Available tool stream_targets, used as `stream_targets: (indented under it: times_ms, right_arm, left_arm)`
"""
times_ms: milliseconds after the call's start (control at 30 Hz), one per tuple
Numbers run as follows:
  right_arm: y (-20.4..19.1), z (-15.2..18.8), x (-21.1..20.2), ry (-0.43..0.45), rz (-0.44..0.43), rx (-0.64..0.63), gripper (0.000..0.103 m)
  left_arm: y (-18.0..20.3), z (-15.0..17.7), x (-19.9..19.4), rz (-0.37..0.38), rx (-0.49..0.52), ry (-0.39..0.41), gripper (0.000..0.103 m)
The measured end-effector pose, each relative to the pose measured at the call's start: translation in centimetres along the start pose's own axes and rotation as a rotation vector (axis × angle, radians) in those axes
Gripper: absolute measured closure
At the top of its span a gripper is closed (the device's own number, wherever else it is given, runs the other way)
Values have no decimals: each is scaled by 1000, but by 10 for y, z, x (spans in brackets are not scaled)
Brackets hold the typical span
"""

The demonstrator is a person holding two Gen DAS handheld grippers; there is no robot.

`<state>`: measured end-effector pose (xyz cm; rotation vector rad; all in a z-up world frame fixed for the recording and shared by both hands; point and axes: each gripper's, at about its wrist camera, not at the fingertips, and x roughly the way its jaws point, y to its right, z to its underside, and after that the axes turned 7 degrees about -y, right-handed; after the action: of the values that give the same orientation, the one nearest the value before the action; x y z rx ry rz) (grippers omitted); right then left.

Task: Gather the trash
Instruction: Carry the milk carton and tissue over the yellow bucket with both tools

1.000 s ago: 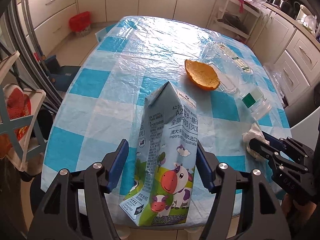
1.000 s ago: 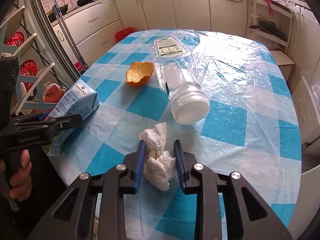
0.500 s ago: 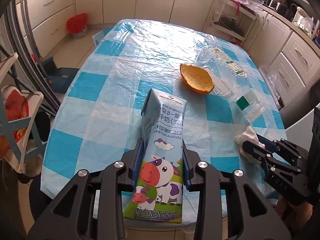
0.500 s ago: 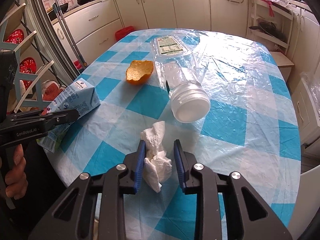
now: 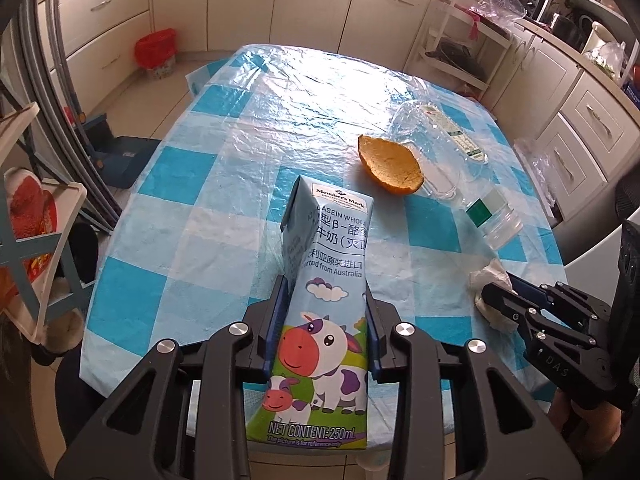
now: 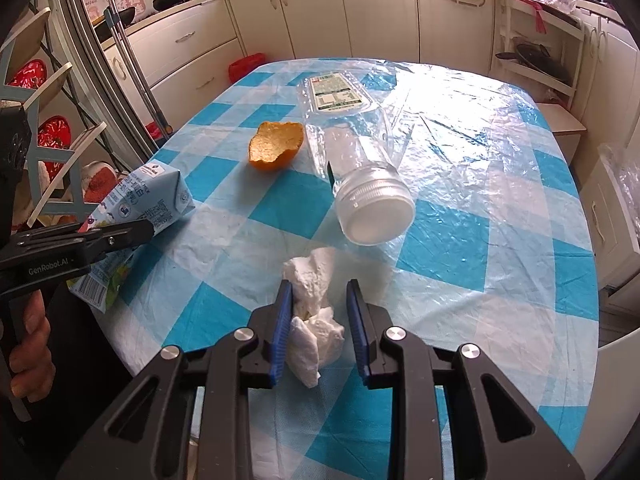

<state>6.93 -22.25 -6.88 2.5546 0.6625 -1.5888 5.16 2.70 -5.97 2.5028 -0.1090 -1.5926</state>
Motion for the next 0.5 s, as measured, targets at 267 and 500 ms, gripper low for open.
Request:
stream_targets:
  times_ms: [267, 500]
  right_arm:
    - [0, 0, 1, -5, 3, -4, 78]
    - [1, -1, -1, 2, -3, -4, 83]
  left_arm:
    - [-6, 4, 9, -10, -5, -25, 70]
    - [-11, 6, 2, 16, -42, 3, 71]
